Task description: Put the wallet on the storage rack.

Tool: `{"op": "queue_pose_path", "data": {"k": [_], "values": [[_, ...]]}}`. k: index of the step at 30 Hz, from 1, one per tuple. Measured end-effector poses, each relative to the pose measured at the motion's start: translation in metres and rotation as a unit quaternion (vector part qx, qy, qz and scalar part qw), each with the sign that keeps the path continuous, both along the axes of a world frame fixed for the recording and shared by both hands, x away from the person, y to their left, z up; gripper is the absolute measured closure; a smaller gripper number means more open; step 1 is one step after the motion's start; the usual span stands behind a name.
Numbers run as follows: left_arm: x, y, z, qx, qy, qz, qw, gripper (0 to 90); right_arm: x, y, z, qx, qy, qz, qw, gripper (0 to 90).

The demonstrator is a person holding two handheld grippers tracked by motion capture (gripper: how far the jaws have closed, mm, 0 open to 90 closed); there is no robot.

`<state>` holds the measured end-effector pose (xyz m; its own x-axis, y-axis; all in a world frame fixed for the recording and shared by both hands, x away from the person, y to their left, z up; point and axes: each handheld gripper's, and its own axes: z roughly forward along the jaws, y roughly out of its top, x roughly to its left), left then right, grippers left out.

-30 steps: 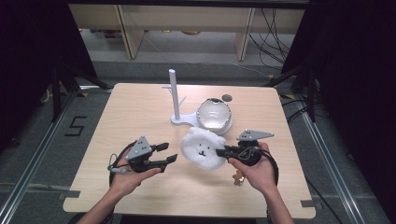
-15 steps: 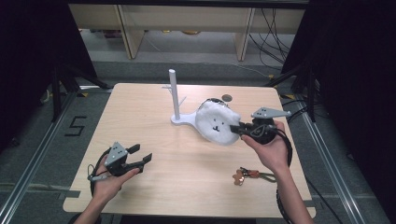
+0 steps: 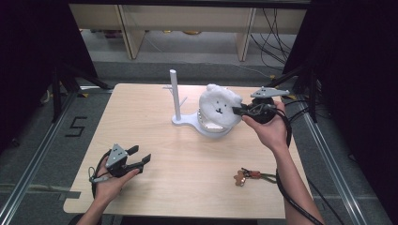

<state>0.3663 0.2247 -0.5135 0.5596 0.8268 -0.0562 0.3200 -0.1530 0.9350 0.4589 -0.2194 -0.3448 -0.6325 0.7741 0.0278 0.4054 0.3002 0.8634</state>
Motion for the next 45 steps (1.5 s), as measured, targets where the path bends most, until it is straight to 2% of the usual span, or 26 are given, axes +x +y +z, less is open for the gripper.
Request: {"op": "queue_pose_path", "data": {"k": [5,7,8,9,10,11,13,14,15,16,17,19,22,23,25,26,27,29,32,33,36,37,38,39,43,45], "values": [[0.001,0.000,-0.002,0.002,0.001,-0.001,1.0000,34.7,0.017,0.002,-0.005,-0.024,0.020,-0.007,0.9995,76.1],[0.001,0.000,-0.003,-0.001,0.000,-0.003,1.0000,34.7,0.019,0.002,-0.006,-0.026,0.023,-0.009,0.9994,76.1],[0.001,-0.001,-0.003,0.000,0.000,-0.003,1.0000,34.7,0.022,0.003,-0.008,-0.032,0.019,-0.007,0.9993,76.1],[0.001,-0.001,-0.003,0.004,0.002,0.000,1.0000,34.7,0.028,0.003,-0.010,-0.052,0.019,0.000,0.9985,76.1],[0.001,-0.001,-0.003,0.004,0.002,0.000,1.0000,34.7,0.028,0.003,-0.010,-0.052,0.019,0.000,0.9985,76.1],[0.001,-0.001,-0.003,0.004,0.002,0.000,1.0000,34.7,0.032,0.005,-0.012,-0.056,0.032,-0.004,0.9979,76.0],[0.001,-0.001,-0.004,0.003,0.001,-0.002,1.0000,34.7,0.037,0.006,-0.016,-0.070,0.031,-0.002,0.9971,76.0],[0.001,-0.001,-0.004,0.003,0.001,-0.002,1.0000,34.7,0.037,0.006,-0.016,-0.070,0.031,-0.002,0.9971,76.0],[0.001,-0.001,-0.004,0.005,0.001,-0.002,1.0000,34.7,0.040,0.010,-0.021,-0.065,0.050,-0.013,0.9966,76.0],[0.001,-0.001,-0.004,0.005,0.001,-0.002,1.0000,34.7,0.040,0.010,-0.021,-0.065,0.050,-0.013,0.9966,76.0],[0.002,-0.001,-0.005,0.001,0.001,-0.005,1.0000,34.7,0.040,0.010,-0.020,-0.072,0.065,-0.015,0.9952,76.0],[0.001,-0.001,-0.005,0.005,0.004,-0.003,1.0000,34.7,0.047,0.012,-0.024,-0.088,0.073,-0.016,0.9933,76.0],[0.001,-0.002,-0.006,0.006,0.005,-0.003,1.0000,34.7,0.051,0.013,-0.024,-0.101,0.077,-0.012,0.9918,75.9],[0.002,-0.002,-0.006,0.006,0.005,-0.003,1.0000,34.6,0.055,0.015,-0.026,-0.110,0.069,-0.011,0.9915,75.9],[0.002,-0.002,-0.006,0.006,0.005,-0.002,1.0000,34.6,0.056,0.019,-0.027,-0.113,0.085,-0.011,0.9899,75.8],[0.002,-0.002,-0.006,0.006,0.005,-0.003,1.0000,34.6,0.058,0.021,-0.030,-0.112,0.077,-0.011,0.9907,75.7],[0.002,-0.001,-0.006,0.006,0.005,-0.003,1.0000,34.6,0.059,0.022,-0.029,-0.121,0.092,-0.004,0.9883,75.6],[0.002,-0.001,-0.006,0.006,0.005,-0.003,1.0000,34.6,0.060,0.025,-0.030,-0.127,0.096,-0.003,0.9872,75.4],[0.002,-0.001,-0.006,0.006,0.005,-0.003,1.0000,34.6,0.063,0.028,-0.032,-0.135,0.094,-0.005,0.9863,75.1],[0.002,-0.001,-0.007,0.004,0.005,-0.004,1.0000,34.6,0.065,0.029,-0.033,-0.142,0.098,-0.010,0.9850,74.7],[0.002,-0.002,-0.007,0.004,0.007,-0.005,1.0000,34.6,0.068,0.030,-0.034,-0.151,0.086,-0.012,0.9848,74.5],[0.002,-0.002,-0.008,0.002,0.005,-0.008,1.0000,34.6,0.069,0.030,-0.034,-0.160,0.086,-0.013,0.9832,74.3],[0.002,-0.002,-0.008,0.002,0.005,-0.008,1.0000,34.6,0.069,0.030,-0.034,-0.160,0.086,-0.013,0.9832,74.3],[0.002,-0.002,-0.007,0.006,0.007,-0.006,0.9999,34.6,0.069,0.032,-0.033,-0.166,0.093,-0.024,0.9815,74.3],[0.001,-0.003,-0.008,0.005,0.008,-0.007,0.9999,34.6,0.066,0.038,-0.025,-0.176,0.102,-0.030,0.9787,74.8],[0.001,-0.004,-0.008,0.006,0.009,-0.007,0.9999,34.5,0.066,0.041,-0.020,-0.192,0.108,-0.033,0.9749,74.9]]}}
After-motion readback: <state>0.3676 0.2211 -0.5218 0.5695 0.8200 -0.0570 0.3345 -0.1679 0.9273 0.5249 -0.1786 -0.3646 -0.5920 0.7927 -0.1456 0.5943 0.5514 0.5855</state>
